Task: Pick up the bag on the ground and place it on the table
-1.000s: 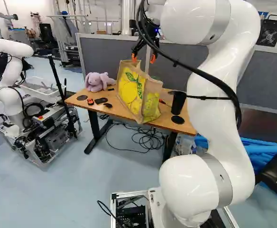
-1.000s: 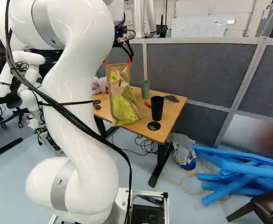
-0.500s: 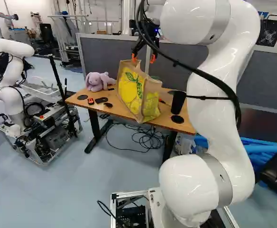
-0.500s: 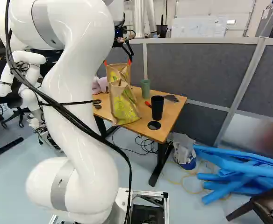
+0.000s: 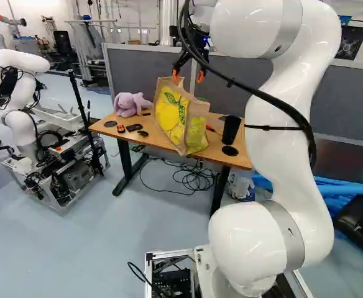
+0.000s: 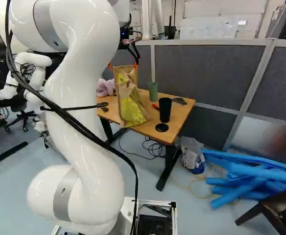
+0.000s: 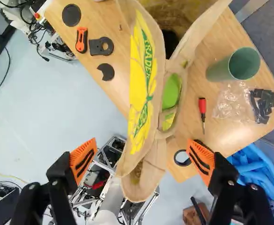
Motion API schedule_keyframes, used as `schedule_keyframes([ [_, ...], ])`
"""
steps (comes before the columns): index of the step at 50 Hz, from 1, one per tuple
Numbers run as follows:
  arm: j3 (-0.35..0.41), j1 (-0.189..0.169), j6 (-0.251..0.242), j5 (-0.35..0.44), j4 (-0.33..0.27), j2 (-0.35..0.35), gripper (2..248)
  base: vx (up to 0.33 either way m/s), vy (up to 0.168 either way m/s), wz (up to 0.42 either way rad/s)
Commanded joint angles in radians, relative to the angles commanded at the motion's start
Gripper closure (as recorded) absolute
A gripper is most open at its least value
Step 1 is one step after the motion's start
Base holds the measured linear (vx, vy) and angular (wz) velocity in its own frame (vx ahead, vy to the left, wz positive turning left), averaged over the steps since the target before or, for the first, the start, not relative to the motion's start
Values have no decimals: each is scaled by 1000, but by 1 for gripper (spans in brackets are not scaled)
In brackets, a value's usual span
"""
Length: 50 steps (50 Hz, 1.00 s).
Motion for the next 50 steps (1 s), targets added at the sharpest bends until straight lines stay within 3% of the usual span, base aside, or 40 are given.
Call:
schedule_keyframes([
  [50,0,0,0,0,0,0,3,-136,0,15],
])
